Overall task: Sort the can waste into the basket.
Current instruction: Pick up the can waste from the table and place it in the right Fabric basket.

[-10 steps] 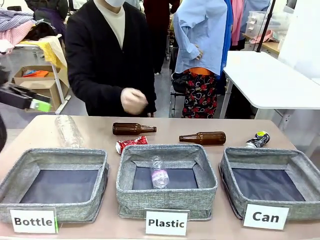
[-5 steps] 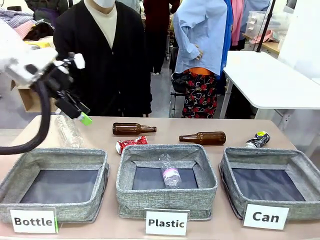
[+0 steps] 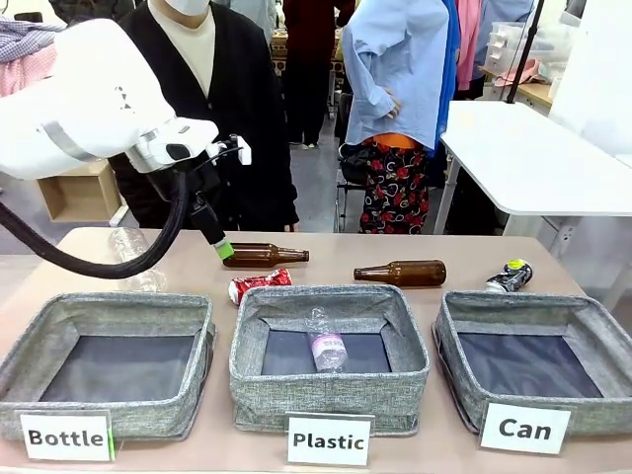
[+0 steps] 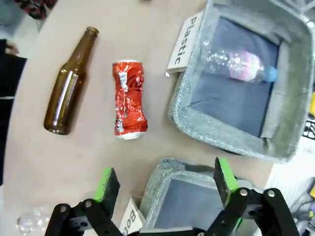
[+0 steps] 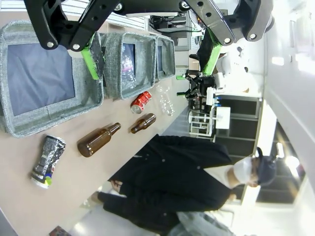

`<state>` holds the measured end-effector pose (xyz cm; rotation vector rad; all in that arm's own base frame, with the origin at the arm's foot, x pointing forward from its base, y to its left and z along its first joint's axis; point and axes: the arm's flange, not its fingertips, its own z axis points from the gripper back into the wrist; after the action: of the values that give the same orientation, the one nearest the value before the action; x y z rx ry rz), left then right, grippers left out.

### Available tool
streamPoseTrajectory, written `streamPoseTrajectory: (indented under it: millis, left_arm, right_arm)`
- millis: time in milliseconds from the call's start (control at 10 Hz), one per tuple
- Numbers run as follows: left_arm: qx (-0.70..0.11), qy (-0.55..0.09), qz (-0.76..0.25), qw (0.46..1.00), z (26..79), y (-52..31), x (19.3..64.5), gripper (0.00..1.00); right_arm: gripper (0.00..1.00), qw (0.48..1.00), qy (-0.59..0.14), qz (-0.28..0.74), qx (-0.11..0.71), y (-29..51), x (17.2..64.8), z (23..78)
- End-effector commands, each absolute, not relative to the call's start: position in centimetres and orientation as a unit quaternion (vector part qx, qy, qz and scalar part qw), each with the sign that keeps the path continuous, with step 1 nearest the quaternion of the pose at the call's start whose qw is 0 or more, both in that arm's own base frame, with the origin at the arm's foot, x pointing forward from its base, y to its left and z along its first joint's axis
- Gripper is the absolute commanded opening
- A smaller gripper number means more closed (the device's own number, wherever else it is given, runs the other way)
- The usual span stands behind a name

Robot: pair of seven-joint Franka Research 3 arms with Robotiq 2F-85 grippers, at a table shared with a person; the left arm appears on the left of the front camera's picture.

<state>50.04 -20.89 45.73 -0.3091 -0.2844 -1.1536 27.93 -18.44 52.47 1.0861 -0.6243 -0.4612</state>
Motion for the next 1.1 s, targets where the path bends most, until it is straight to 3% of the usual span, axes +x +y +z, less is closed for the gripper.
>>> streamPoseTrajectory:
  millis: [0, 100, 600, 1000]
  left_arm:
    - [-0.154, -0.147, -0.566, 0.797, 45.8, -19.9, 48.4, 1.00]
    - [-0.145, -0.133, -0.541, 0.817, 45.7, -20.9, 50.0, 1.00]
    - [-0.071, -0.116, -0.639, 0.757, 42.9, -24.0, 54.5, 1.00]
    - [-0.043, -0.103, -0.597, 0.794, 39.2, -26.2, 55.6, 1.00]
  right_arm:
    - [1.00, 0.780, -0.302, -0.203, 0.509, -18.5, 28.1, 52.5]
    - [1.00, 0.780, -0.302, -0.203, 0.509, -18.5, 28.1, 52.5]
    - [1.00, 0.780, -0.302, -0.203, 0.509, -18.5, 28.1, 52.5]
    - [1.00, 0.780, -0.302, -0.203, 0.509, -18.5, 28.1, 52.5]
